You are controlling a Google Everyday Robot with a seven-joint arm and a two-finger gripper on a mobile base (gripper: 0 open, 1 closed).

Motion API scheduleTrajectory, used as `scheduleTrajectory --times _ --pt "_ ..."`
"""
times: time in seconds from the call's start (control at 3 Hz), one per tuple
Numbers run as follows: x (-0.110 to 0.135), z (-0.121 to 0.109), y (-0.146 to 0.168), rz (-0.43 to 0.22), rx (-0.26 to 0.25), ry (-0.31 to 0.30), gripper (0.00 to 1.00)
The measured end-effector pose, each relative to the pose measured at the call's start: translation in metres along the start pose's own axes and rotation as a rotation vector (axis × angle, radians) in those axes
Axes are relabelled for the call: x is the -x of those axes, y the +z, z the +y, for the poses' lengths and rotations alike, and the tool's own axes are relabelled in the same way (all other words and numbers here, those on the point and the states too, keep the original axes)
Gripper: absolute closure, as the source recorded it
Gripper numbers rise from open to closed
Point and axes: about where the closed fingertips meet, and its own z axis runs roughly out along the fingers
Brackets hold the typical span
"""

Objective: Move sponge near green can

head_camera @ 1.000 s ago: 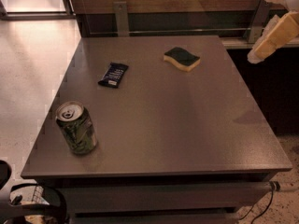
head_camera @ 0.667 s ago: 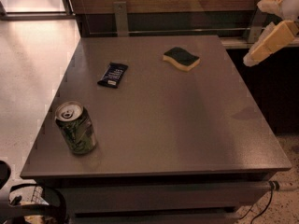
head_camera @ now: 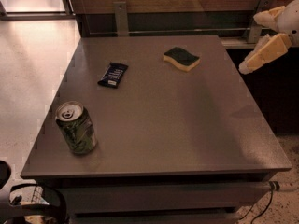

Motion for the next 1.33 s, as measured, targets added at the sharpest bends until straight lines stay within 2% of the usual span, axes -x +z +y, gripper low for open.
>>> scheduleTrajectory --times 0.33,0.67,1.33 --pt "-0.001 -0.007 0.012 -0.025 0.007 0.008 0.0" --pt "-0.004 -0.027 0.033 -0.111 0.003 0.007 0.0" --pt "-0.013 -0.049 0.082 -0.232 -0.004 0.042 0.0"
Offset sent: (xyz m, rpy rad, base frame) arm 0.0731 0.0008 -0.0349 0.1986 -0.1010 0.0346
